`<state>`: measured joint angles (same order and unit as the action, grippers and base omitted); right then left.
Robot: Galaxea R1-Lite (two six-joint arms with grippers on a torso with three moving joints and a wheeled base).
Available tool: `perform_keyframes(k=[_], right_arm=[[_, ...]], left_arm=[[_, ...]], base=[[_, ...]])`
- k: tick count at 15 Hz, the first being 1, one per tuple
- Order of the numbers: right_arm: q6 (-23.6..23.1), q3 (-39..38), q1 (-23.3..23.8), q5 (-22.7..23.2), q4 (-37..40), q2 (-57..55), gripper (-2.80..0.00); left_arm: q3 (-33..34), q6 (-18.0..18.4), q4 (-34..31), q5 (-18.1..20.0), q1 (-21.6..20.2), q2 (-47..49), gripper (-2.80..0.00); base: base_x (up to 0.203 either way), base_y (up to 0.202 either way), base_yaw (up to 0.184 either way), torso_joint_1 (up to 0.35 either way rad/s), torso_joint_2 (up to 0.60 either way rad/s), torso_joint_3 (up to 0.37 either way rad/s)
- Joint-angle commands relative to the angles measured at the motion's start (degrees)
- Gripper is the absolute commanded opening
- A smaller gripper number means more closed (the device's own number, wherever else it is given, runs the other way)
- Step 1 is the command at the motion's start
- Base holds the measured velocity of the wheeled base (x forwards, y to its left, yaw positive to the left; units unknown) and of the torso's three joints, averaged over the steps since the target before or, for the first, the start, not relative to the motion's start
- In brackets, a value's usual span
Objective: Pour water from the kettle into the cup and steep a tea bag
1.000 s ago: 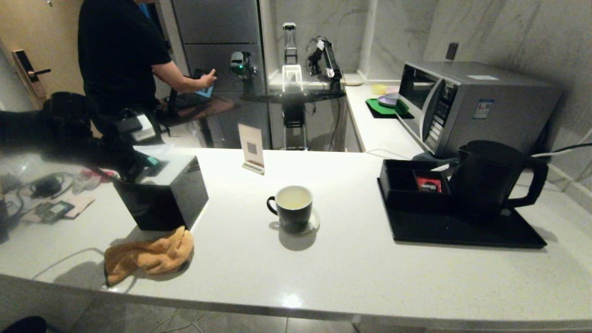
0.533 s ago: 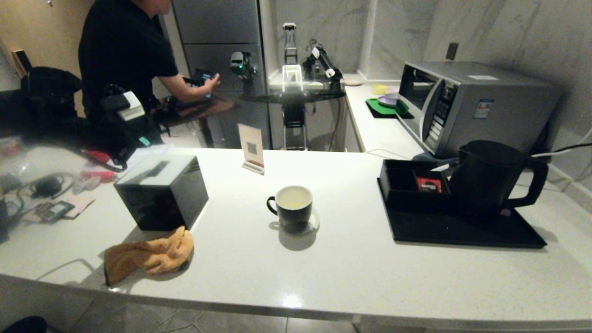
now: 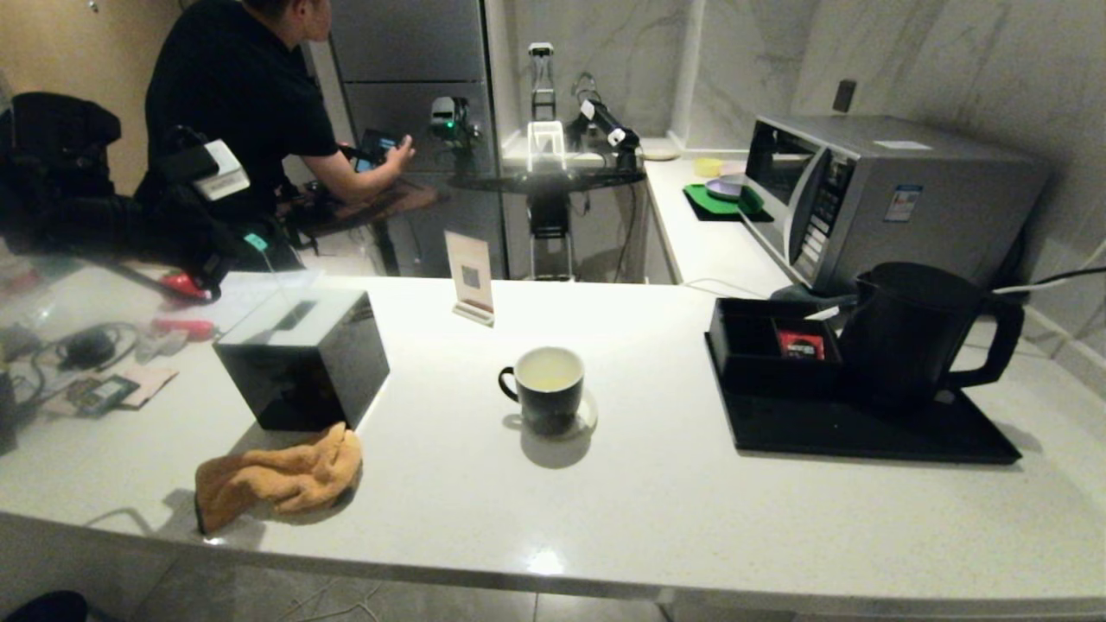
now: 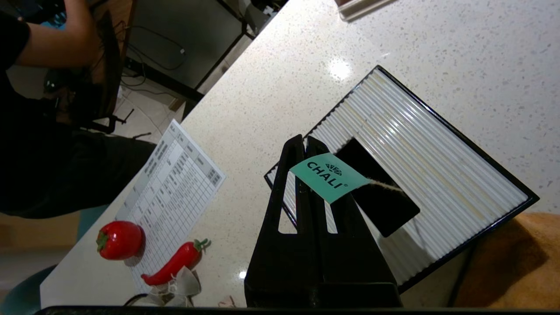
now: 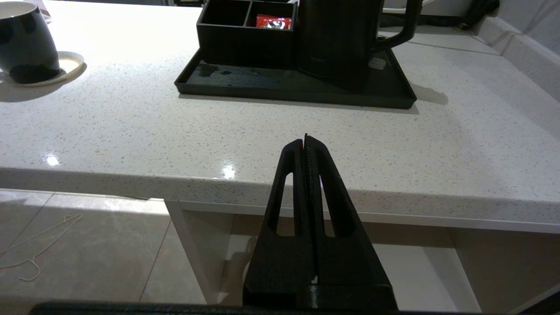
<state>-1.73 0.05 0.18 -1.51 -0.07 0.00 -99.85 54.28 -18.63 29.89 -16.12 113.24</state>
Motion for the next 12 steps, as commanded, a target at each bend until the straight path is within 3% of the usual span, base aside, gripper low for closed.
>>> perform_keyframes(k=[1,11,12], right_arm=[[-0.03,-0.05,-0.01,0.02,-0.01,0.00,-2.80],[-0.03,-0.05,-0.01,0.02,-0.01,0.00,-2.80],[-0.03,0.00,-0.01,-0.05,-0.01,0.00,-2.80]], left_arm=[[-0.34,0.30,-0.09,0.53,-0.14,-0.39,-2.80],[0.54,-1.63,-0.09,1.84,-0.76,-0.39,-2.80],[0.65,-1.63,-0.09,1.89,-0.76,-0.39,0.00]], base=[[0.000,0.000,0.000,0.000,0.00,0.000],[0.000,0.000,0.000,0.000,0.00,0.000],[0.000,0.000,0.000,0.000,0.00,0.000]])
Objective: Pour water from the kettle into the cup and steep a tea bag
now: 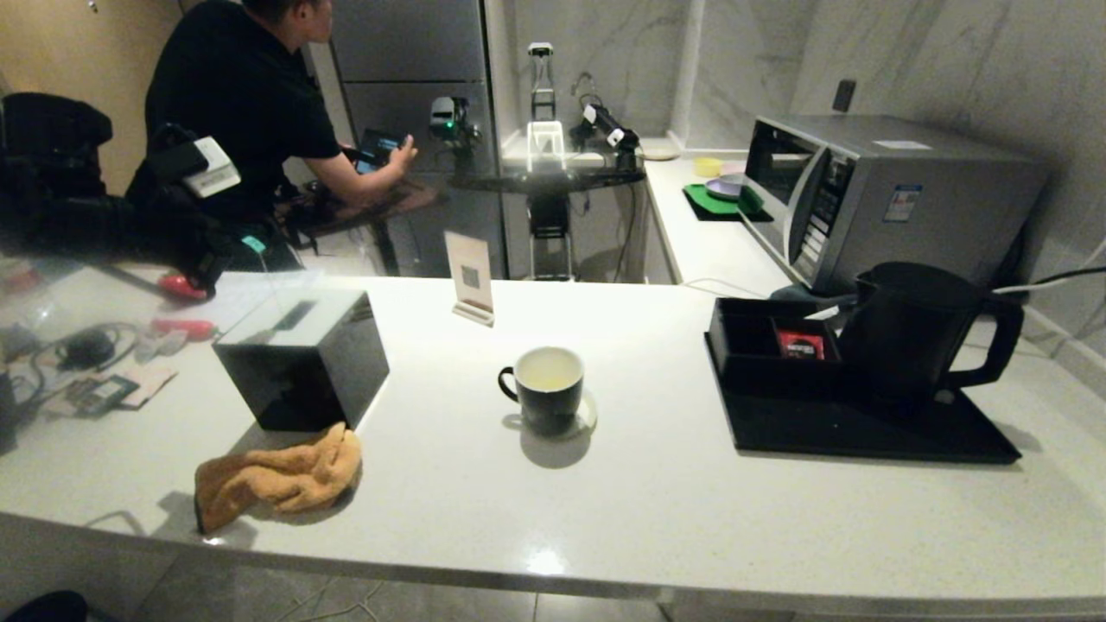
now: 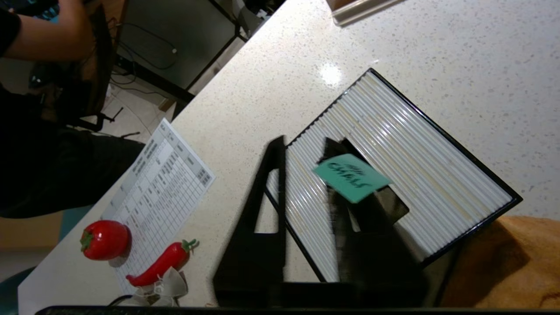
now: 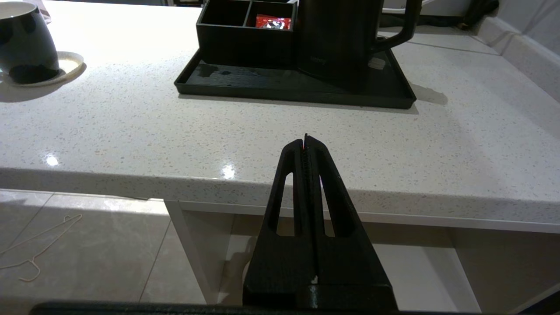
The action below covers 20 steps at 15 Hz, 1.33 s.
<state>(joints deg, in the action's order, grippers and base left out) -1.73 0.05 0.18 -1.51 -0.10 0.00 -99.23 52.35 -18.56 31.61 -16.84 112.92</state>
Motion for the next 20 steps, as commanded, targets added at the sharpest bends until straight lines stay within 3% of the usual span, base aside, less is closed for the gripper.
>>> perform_keyframes(k=[1,10,17,20], right_arm=[[-0.03,-0.05,-0.01,0.02,0.01,0.00,-2.80],[-0.03,-0.03,-0.01,-0.02,0.01,0.00,-2.80],[-0.03,-0.01,-0.01,-0.03,0.01,0.00,-2.80],[-0.03,0.01,-0.01,-0.01,0.01,0.00,-2.80]], left_arm=[[0.28,0.29,0.01,0.12,-0.04,-0.15,0.00],[2.99,1.17,1.95,-0.50,-2.24,-2.27,0.00],[3.07,9.34,1.09,-2.91,-3.55,-2.62,0.00],[3.08,11.57,-1.59,-8.34,-3.47,-3.25,0.00]], base=[[0.000,0.000,0.000,0.000,0.00,0.000],[0.000,0.000,0.000,0.000,0.00,0.000],[0.000,0.000,0.000,0.000,0.00,0.000],[0.000,0.000,0.000,0.000,0.00,0.000]])
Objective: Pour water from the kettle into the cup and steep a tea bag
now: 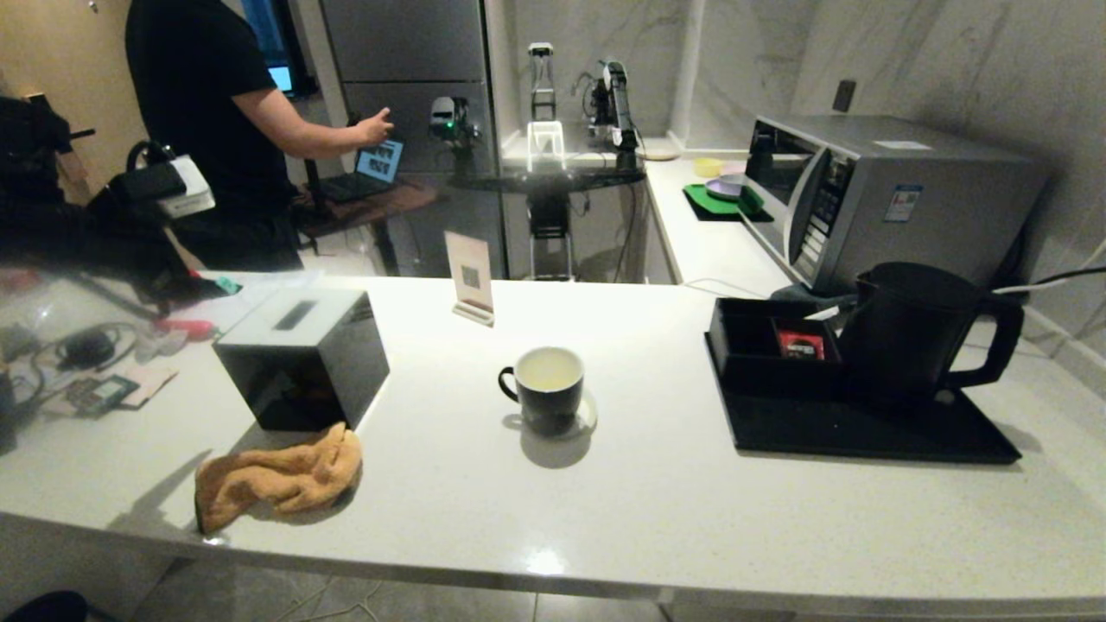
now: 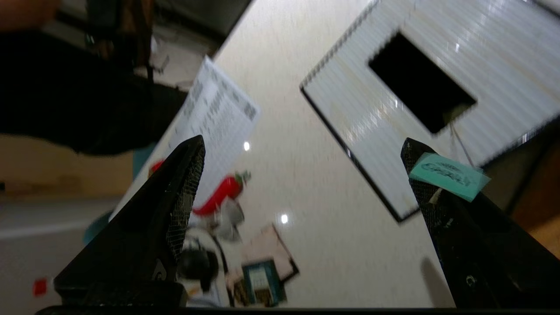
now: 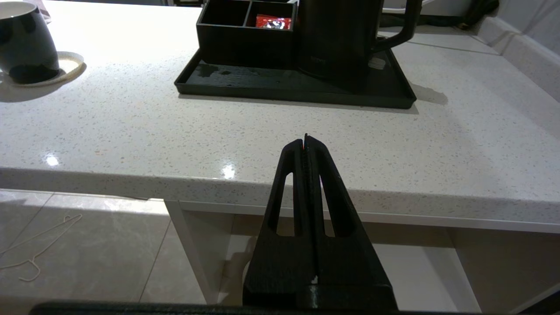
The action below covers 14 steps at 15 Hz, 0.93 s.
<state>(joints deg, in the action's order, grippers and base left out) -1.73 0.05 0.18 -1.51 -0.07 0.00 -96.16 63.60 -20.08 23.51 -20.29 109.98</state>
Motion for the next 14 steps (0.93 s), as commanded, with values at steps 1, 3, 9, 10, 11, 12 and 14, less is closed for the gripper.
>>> perform_keyframes(k=[1,3,9,10,11,12,14], right_arm=[[-0.03,0.00,-0.01,0.02,-0.01,0.00,-2.80],[-0.03,-0.05,-0.01,0.02,-0.09,0.00,-2.80],[-0.03,0.04,-0.01,0.01,-0.01,0.00,-2.80],[-0.03,0.03,-0.01,0.01,-0.01,0.00,-2.80],[-0.03,0.04,-0.01,-0.03,-0.01,0.00,-2.80],[-0.03,0.04,-0.01,0.02,-0.01,0.00,-2.80],[-0.03,0.04,-0.01,-0.01,-0.01,0.00,-2.80]], left_arm=[[-0.09,0.97,-1.77,-2.32,0.08,-0.68,0.00],[-0.13,-2.48,-2.19,-3.44,0.90,-1.65,0.00],[0.18,-0.87,-3.04,-11.97,1.32,-2.85,0.00],[0.27,-0.50,-3.03,-12.35,1.30,-2.85,0.00],[0.27,-0.53,-3.01,-12.24,1.30,-2.92,0.00],[0.14,-0.88,-2.87,-11.79,1.30,-3.01,0.00],[-0.23,-2.77,-2.12,-11.04,1.61,-3.64,0.00]], base=[[0.000,0.000,0.000,0.000,0.00,0.000],[0.000,0.000,0.000,0.000,0.00,0.000],[0.000,0.000,0.000,0.000,0.00,0.000],[0.000,0.000,0.000,0.000,0.00,0.000],[0.000,0.000,0.000,0.000,0.00,0.000],[0.000,0.000,0.000,0.000,0.00,0.000],[0.000,0.000,0.000,0.000,0.00,0.000]])
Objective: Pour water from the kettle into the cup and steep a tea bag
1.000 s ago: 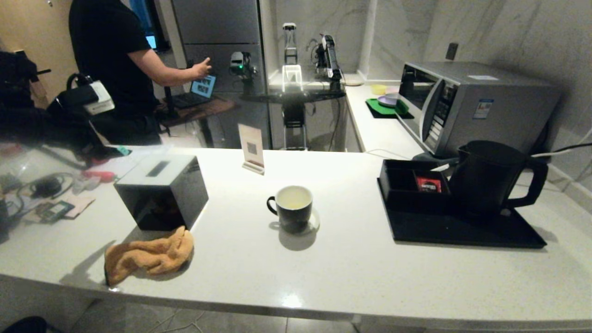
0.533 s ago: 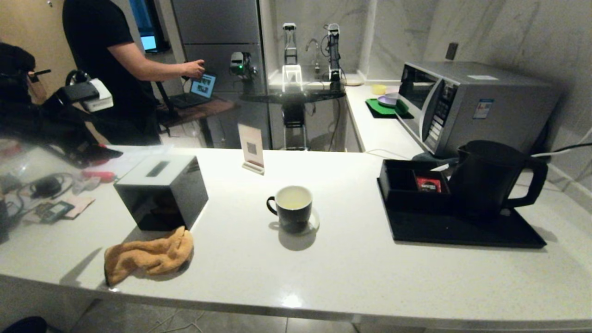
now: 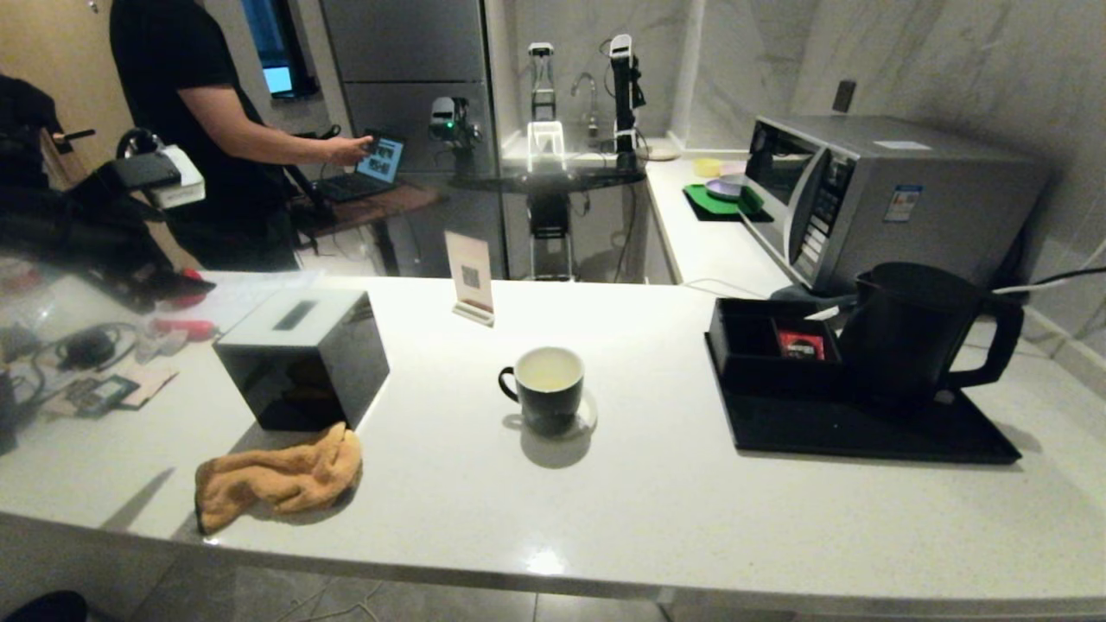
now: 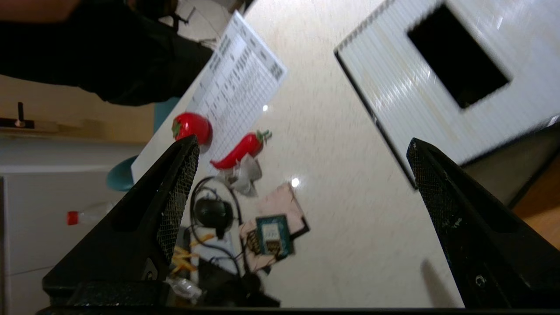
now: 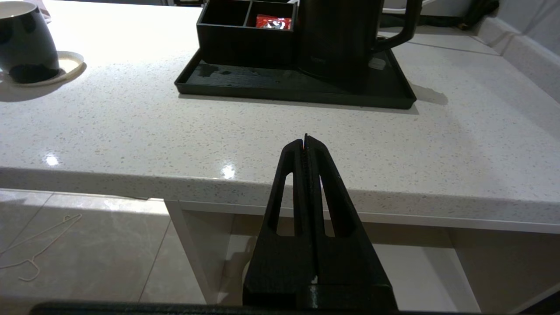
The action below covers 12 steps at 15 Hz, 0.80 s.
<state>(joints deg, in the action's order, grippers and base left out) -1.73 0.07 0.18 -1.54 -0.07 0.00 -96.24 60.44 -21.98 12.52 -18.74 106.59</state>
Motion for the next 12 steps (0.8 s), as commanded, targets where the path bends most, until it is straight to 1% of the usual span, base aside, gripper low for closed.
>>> perform_keyframes(k=[1,3,4,6,7,8,10,11,12], right_arm=[[-0.03,0.01,-0.01,0.04,-0.01,0.00,-2.80],[-0.03,0.01,-0.01,0.04,-0.01,0.00,-2.80],[-0.03,0.01,-0.01,-0.04,-0.01,0.00,-2.80],[-0.03,0.01,-0.01,0.04,-0.01,0.00,-2.80],[-0.03,-0.07,-0.01,-0.02,-0.01,0.00,-2.80],[-0.03,-0.01,-0.01,0.04,-0.01,0.00,-2.80],[-0.03,-0.07,-0.01,0.02,-0.01,0.00,-2.80],[-0.03,0.01,-0.01,0.04,-0.01,0.00,-2.80],[-0.03,-0.06,-0.01,0.04,-0.01,0.00,-2.80]], left_arm=[[0.15,-2.24,0.55,0.71,0.52,-1.20,0.00],[1.48,-7.90,1.25,1.37,1.45,-4.61,0.00],[2.96,-11.66,1.39,1.55,2.06,-6.92,0.00],[7.25,-21.13,3.23,2.87,3.37,-11.22,0.00],[9.41,-25.48,7.85,3.25,4.22,-12.48,0.00],[10.74,-28.12,12.45,3.35,5.19,-12.90,0.00],[13.62,-35.18,22.74,2.89,8.72,-12.94,0.00],[15.57,-37.49,27.01,1.92,10.37,-12.97,0.00],[17.11,-38.30,29.46,0.65,11.42,-13.07,0.00]], base=[[0.000,0.000,0.000,0.000,0.00,0.000],[0.000,0.000,0.000,0.000,0.00,0.000],[0.000,0.000,0.000,0.000,0.00,0.000],[0.000,0.000,0.000,0.000,0.00,0.000],[0.000,0.000,0.000,0.000,0.00,0.000],[0.000,0.000,0.000,0.000,0.00,0.000],[0.000,0.000,0.000,0.000,0.00,0.000],[0.000,0.000,0.000,0.000,0.00,0.000],[0.000,0.000,0.000,0.000,0.00,0.000]])
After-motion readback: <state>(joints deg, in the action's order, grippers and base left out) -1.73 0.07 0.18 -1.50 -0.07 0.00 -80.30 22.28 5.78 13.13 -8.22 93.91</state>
